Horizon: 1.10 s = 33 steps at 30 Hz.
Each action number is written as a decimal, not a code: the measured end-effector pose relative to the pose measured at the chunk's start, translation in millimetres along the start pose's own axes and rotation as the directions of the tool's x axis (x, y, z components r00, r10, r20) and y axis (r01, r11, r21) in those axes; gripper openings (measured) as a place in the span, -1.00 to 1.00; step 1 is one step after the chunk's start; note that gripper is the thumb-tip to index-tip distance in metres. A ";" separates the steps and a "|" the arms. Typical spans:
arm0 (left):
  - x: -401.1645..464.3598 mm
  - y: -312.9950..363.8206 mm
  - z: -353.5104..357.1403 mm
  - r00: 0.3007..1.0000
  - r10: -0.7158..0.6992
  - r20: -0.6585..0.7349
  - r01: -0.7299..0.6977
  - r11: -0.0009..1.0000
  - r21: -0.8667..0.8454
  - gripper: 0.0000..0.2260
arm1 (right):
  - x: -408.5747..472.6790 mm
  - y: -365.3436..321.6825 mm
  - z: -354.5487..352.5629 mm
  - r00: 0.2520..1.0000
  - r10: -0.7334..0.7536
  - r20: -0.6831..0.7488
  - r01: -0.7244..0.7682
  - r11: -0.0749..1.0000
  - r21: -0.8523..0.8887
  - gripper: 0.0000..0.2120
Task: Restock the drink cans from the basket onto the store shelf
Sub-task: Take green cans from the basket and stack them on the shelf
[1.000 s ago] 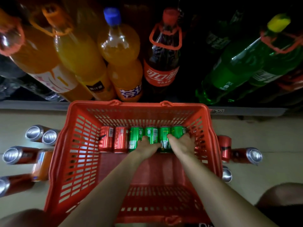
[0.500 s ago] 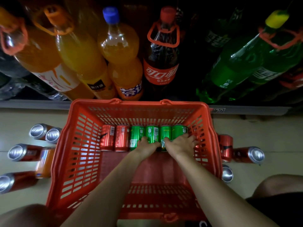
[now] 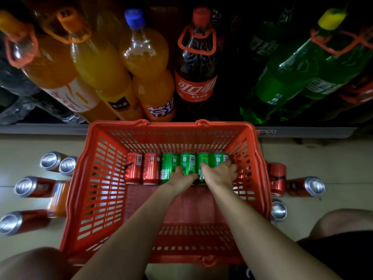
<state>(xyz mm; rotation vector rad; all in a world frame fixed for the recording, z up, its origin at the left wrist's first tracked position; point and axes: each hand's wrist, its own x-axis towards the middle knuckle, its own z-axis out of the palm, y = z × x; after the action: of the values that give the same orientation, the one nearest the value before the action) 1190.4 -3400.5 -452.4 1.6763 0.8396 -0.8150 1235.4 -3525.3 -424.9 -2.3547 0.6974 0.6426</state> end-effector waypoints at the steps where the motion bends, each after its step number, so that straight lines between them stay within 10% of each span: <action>1: -0.8 -0.1 0.3 1.000 0.000 0.003 0.000 1.000 -0.004 0.00 | 0.2 1.5 1.0 1.000 0.004 0.000 -0.004 1.000 -0.002 -0.11; 12: 1.0 1.3 6.1 0.994 0.087 -0.062 -0.070 0.969 0.238 -0.19 | -9.4 16.5 -5.7 0.998 -0.064 -0.013 0.065 0.997 0.038 -0.28; 17: 3.6 21.2 15.6 0.834 0.545 0.087 -0.482 0.642 0.596 -0.21 | -18.1 18.8 -2.9 0.999 -0.034 -0.031 0.036 0.997 0.063 -0.37; 24: 33.2 31.8 49.1 0.714 0.622 0.322 -0.549 0.211 0.809 0.03 | -14.5 35.4 -11.1 1.000 0.014 0.028 -0.022 0.957 0.291 -0.63; 33: 20.8 32.4 57.5 0.679 0.692 0.246 -0.546 0.252 0.799 -0.04 | -16.2 40.2 -21.5 0.999 -0.051 0.011 0.046 0.960 0.277 -0.68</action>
<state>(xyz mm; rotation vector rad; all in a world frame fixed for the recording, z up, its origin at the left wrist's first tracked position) 1222.3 -3460.2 -466.9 2.6969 -0.3315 -0.4851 1204.8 -3561.7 -416.3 -2.0987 0.6727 0.5083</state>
